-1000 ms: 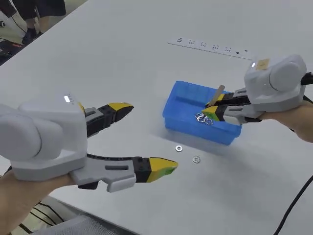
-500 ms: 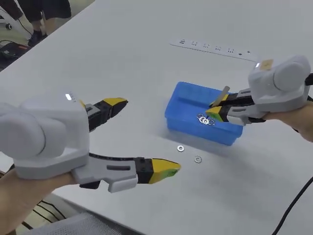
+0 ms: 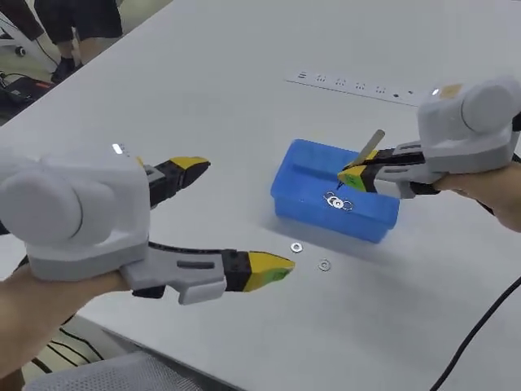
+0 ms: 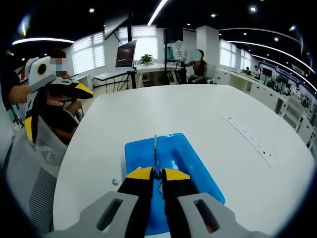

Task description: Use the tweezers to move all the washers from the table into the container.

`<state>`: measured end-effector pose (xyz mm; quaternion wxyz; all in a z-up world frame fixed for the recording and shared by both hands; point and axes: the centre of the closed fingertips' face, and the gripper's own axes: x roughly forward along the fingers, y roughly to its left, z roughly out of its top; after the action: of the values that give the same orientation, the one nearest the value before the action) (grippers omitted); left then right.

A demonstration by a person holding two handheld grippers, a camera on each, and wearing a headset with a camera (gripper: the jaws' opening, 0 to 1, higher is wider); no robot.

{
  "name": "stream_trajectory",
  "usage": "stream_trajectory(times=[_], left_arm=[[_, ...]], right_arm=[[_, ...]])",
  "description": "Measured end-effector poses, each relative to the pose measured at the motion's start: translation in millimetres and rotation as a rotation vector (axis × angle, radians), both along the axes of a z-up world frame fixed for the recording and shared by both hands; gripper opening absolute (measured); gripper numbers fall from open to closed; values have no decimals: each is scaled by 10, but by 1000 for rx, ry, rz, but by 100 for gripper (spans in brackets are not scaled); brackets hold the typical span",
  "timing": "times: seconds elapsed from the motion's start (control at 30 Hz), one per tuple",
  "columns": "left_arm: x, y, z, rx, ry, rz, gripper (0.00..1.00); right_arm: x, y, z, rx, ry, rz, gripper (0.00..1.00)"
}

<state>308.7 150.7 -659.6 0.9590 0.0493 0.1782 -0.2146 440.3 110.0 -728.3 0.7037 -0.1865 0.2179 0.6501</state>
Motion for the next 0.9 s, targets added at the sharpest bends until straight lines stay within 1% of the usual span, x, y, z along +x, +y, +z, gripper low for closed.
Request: stream_trajectory(times=[0.07, 0.1, 0.17, 0.2, 0.23, 0.27, 0.3, 0.33, 0.37, 0.43, 0.47, 0.5, 0.57, 0.6, 0.63, 0.67, 0.7, 0.73, 0.77, 0.83, 0.87, 0.9], left_arm=[[110, 31, 60, -6, -15, 3, 94], [183, 45, 94, -8, -23, 2, 94], [289, 43, 138, -16, -32, -3, 90], [344, 39, 159, -17, -37, -3, 90], [435, 43, 197, -4, -58, 5, 92], [494, 36, 215, 1, -65, 4, 93], [567, 18, 229, 1, -70, -1, 94], [613, 2, 236, -2, -69, -7, 92], [657, -66, 239, -13, -67, -36, 90], [728, -164, 221, -10, -65, -82, 85], [733, -229, 194, 0, -55, -120, 83], [746, -272, 188, 17, -61, -147, 77], [786, -379, 197, 62, -96, -208, 66], [788, -473, 180, 44, -78, -247, 63], [799, -525, 183, 33, -76, -266, 63], [833, -575, 177, 31, -75, -288, 64], [851, -600, 165, 37, -71, -299, 64], [872, -670, 145, 49, -64, -319, 62], [882, -709, 127, 62, -60, -335, 60], [899, -798, 105, 87, -53, -374, 52], [906, -816, 101, 97, -55, -385, 48], [908, -841, 98, 99, -53, -401, 45]], right_arm=[[-42, -22, -4, -21, -30, 18, 8], [-63, -35, -11, -32, -50, 33, 8], [-102, -46, -18, -43, -69, 56, 8], [-113, -53, -25, -49, -86, 68, 8], [-121, -57, -30, -57, -109, 79, 8], [-134, -56, -35, -59, -110, 80, 8], [-148, -52, -39, -61, -112, 82, 8], [-166, -49, -41, -62, -114, 84, 8], [-177, -48, -46, -65, -122, 88, 8], [-193, -54, -53, -73, -137, 97, 8], [-204, -59, -52, -75, -142, 101, 8], [-216, -65, -48, -77, -147, 105, 8], [-267, -81, -31, -80, -167, 121, 8], [-286, -85, -22, -80, -169, 125, 8], [-305, -88, -12, -78, -172, 128, 8], [-340, -91, 4, -76, -178, 137, 8], [-358, -92, 10, -76, -184, 143, 8], [-381, -95, 13, -79, -195, 154, 8], [-394, -99, 13, -82, -201, 159, 8], [-412, -105, 14, -86, -213, 166, 8], [-421, -111, 16, -89, -217, 169, 8], [-426, -114, 20, -89, -219, 171, 8]])
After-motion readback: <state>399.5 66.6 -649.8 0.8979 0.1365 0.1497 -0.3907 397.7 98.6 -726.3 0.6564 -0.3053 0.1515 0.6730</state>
